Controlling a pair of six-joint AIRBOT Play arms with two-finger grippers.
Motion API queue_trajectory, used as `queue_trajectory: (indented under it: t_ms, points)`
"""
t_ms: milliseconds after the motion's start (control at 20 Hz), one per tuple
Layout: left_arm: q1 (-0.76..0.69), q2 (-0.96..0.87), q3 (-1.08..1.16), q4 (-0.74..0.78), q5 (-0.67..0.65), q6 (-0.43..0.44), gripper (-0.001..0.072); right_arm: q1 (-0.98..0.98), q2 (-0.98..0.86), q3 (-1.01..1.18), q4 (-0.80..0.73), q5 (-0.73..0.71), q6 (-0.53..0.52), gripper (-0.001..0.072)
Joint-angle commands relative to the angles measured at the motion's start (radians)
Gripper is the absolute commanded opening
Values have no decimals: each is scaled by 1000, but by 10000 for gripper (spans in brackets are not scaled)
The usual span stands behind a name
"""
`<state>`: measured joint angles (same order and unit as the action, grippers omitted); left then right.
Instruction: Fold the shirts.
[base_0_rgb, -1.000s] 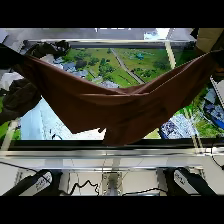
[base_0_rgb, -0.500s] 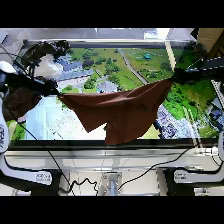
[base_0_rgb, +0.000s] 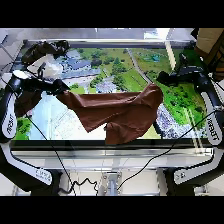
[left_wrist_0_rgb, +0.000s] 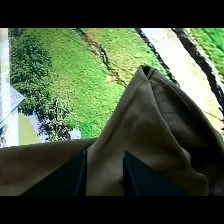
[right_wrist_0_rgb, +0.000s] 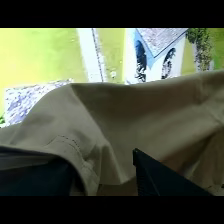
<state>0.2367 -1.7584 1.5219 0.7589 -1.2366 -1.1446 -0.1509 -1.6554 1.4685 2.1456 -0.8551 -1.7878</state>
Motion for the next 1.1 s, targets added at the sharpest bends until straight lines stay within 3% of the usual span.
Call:
queue_trajectory:
  t_ms: [0, 150, 200, 350, 450, 600, 700, 950, 1000, 1050]
  points:
    - [0, 4, 55, -163, -48, 108, 414, 3, 24, 1, -32, 0, -24, 278]
    - [0, 31, 146, -264, -47, 145, 400, -4, 62, 0, -59, -47, -24, 277]
    - [0, 46, 180, -249, -49, 146, 352, -10, 69, 0, -68, -77, -24, 277]
    - [-2, 101, 233, -175, -124, 104, 349, -18, 72, 0, -124, -217, -23, 277]
    - [-7, 122, 232, -164, -257, 51, 349, -18, 72, 0, -196, -310, -15, 278]
    - [-64, 122, 224, 19, -415, -29, 349, -18, 72, 0, -269, -417, -6, 278]
    - [-131, 122, 196, 153, -425, -61, 348, -17, 72, -1, -272, -462, -1, 278]
    - [-290, 122, 79, 158, -428, -54, 349, -16, 72, -44, -263, -574, 8, 279]
    - [-309, 122, 66, 158, -430, -49, 349, -17, 72, -68, -264, -594, 9, 326]
    - [-318, 122, 61, 158, -429, -48, 349, -17, 72, -97, -264, -599, 9, 424]
